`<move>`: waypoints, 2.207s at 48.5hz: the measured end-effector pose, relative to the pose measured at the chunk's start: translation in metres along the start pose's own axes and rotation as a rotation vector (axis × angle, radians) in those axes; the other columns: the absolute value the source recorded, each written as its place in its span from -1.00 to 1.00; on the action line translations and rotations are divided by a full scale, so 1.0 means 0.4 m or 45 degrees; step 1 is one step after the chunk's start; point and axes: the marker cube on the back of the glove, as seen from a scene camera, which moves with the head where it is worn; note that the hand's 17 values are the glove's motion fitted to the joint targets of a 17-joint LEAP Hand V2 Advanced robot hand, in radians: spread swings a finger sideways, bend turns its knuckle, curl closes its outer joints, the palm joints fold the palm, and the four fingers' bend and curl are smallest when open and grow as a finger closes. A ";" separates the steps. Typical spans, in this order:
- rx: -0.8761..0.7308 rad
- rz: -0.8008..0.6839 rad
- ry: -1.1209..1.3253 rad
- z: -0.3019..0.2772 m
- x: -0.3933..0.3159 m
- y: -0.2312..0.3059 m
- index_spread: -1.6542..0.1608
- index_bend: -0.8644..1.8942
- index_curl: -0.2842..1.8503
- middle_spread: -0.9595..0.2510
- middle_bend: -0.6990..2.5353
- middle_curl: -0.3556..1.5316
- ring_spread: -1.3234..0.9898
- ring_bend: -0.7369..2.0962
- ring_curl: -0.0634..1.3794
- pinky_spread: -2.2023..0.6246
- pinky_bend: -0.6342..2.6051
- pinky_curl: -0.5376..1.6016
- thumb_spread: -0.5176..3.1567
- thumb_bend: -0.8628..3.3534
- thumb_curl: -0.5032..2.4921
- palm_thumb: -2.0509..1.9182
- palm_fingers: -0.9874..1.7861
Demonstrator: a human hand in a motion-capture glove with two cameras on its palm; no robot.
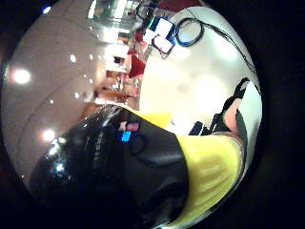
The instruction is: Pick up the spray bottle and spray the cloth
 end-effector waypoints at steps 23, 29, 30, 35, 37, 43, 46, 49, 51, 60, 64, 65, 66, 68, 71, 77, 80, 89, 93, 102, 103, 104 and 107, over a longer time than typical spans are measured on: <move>-0.513 -0.148 0.923 -0.060 -0.236 0.113 0.59 -0.07 -0.25 0.35 -0.20 -0.11 -0.03 -0.16 -0.35 0.38 -0.40 -0.15 -0.56 -0.61 -0.19 0.50 0.71; -0.597 -0.146 0.986 -0.013 -0.241 0.138 0.59 -0.07 -0.25 0.35 -0.20 -0.11 -0.03 -0.16 -0.35 0.38 -0.39 -0.15 -0.56 -0.61 -0.18 0.50 0.71; -0.612 -0.142 0.995 -0.003 -0.237 0.141 0.59 -0.07 -0.25 0.35 -0.20 -0.11 -0.03 -0.16 -0.35 0.38 -0.39 -0.15 -0.56 -0.61 -0.18 0.49 0.71; -0.667 -0.121 1.097 0.038 -0.213 0.152 0.59 -0.07 -0.25 0.35 -0.20 -0.11 -0.03 -0.16 -0.35 0.38 -0.39 -0.15 -0.56 -0.61 -0.18 0.49 0.71; -0.683 -0.114 1.129 0.050 -0.206 0.154 0.59 -0.07 -0.25 0.35 -0.20 -0.11 -0.03 -0.16 -0.35 0.37 -0.39 -0.15 -0.56 -0.61 -0.18 0.49 0.71; -0.690 -0.109 1.178 0.063 -0.210 0.158 0.59 -0.07 -0.25 0.35 -0.20 -0.11 -0.03 -0.16 -0.35 0.37 -0.39 -0.15 -0.57 -0.61 -0.17 0.49 0.71; -0.680 -0.118 1.192 0.055 -0.222 0.162 0.58 -0.07 -0.24 0.35 -0.20 -0.11 -0.03 -0.16 -0.34 0.37 -0.39 -0.15 -0.57 -0.61 -0.17 0.49 0.71; -0.659 -0.123 1.203 0.041 -0.240 0.167 0.58 -0.07 -0.24 0.35 -0.20 -0.11 -0.03 -0.16 -0.34 0.37 -0.39 -0.15 -0.57 -0.61 -0.17 0.49 0.71; -0.645 -0.122 1.208 0.029 -0.252 0.170 0.58 -0.07 -0.24 0.35 -0.20 -0.11 -0.03 -0.16 -0.34 0.37 -0.39 -0.15 -0.57 -0.61 -0.17 0.49 0.71; -0.605 -0.123 1.242 0.000 -0.274 0.168 0.58 -0.07 -0.24 0.35 -0.20 -0.11 -0.03 -0.16 -0.34 0.37 -0.39 -0.15 -0.57 -0.61 -0.16 0.49 0.71; -0.620 -0.122 1.238 0.015 -0.265 0.167 0.58 -0.07 -0.24 0.35 -0.20 -0.11 -0.03 -0.16 -0.34 0.37 -0.39 -0.15 -0.57 -0.61 -0.16 0.49 0.71; -0.626 -0.125 1.236 0.021 -0.261 0.167 0.58 -0.07 -0.24 0.35 -0.20 -0.11 -0.03 -0.16 -0.34 0.37 -0.39 -0.15 -0.57 -0.61 -0.16 0.49 0.71; -0.632 -0.129 1.232 0.028 -0.258 0.168 0.58 -0.07 -0.24 0.35 -0.20 -0.11 -0.03 -0.16 -0.34 0.37 -0.39 -0.15 -0.57 -0.61 -0.16 0.49 0.71; -0.640 -0.139 1.212 0.042 -0.251 0.168 0.59 -0.07 -0.24 0.35 -0.20 -0.11 -0.03 -0.16 -0.34 0.37 -0.39 -0.15 -0.57 -0.61 -0.16 0.49 0.71; -0.639 -0.171 1.112 0.062 -0.254 0.170 0.59 -0.07 -0.24 0.35 -0.20 -0.11 -0.03 -0.16 -0.34 0.37 -0.39 -0.15 -0.57 -0.61 -0.16 0.49 0.71; -0.572 -0.304 0.730 0.058 -0.320 0.171 0.59 -0.07 -0.24 0.35 -0.20 -0.11 -0.03 -0.16 -0.34 0.37 -0.39 -0.15 -0.57 -0.61 -0.16 0.49 0.71; -0.517 -0.379 0.544 0.040 -0.364 0.171 0.59 -0.07 -0.24 0.35 -0.20 -0.11 -0.03 -0.16 -0.34 0.37 -0.39 -0.15 -0.57 -0.61 -0.16 0.49 0.71; -0.388 -0.577 -0.120 0.036 -0.511 0.199 0.58 -0.07 -0.24 0.35 -0.20 -0.11 -0.03 -0.16 -0.34 0.37 -0.38 -0.15 -0.57 -0.61 -0.15 0.49 0.71; -0.303 -0.599 -0.359 0.061 -0.553 0.198 0.59 -0.07 -0.24 0.35 -0.20 -0.11 -0.03 -0.16 -0.34 0.37 -0.38 -0.15 -0.57 -0.61 -0.15 0.49 0.71; -0.216 -0.592 -0.817 0.208 -0.650 0.243 0.59 -0.07 -0.24 0.35 -0.20 -0.11 -0.03 -0.16 -0.34 0.37 -0.38 -0.15 -0.57 -0.61 -0.15 0.49 0.71; -0.220 -0.588 -0.849 0.227 -0.661 0.249 0.59 -0.07 -0.24 0.35 -0.20 -0.11 -0.03 -0.16 -0.34 0.37 -0.38 -0.15 -0.57 -0.61 -0.15 0.49 0.71; -0.224 -0.585 -0.877 0.247 -0.671 0.255 0.59 -0.07 -0.24 0.35 -0.20 -0.11 -0.03 -0.16 -0.34 0.37 -0.38 -0.15 -0.57 -0.61 -0.15 0.49 0.71; -0.226 -0.581 -0.937 0.304 -0.696 0.270 0.59 -0.07 -0.24 0.35 -0.20 -0.11 -0.03 -0.16 -0.34 0.37 -0.38 -0.15 -0.57 -0.61 -0.15 0.49 0.71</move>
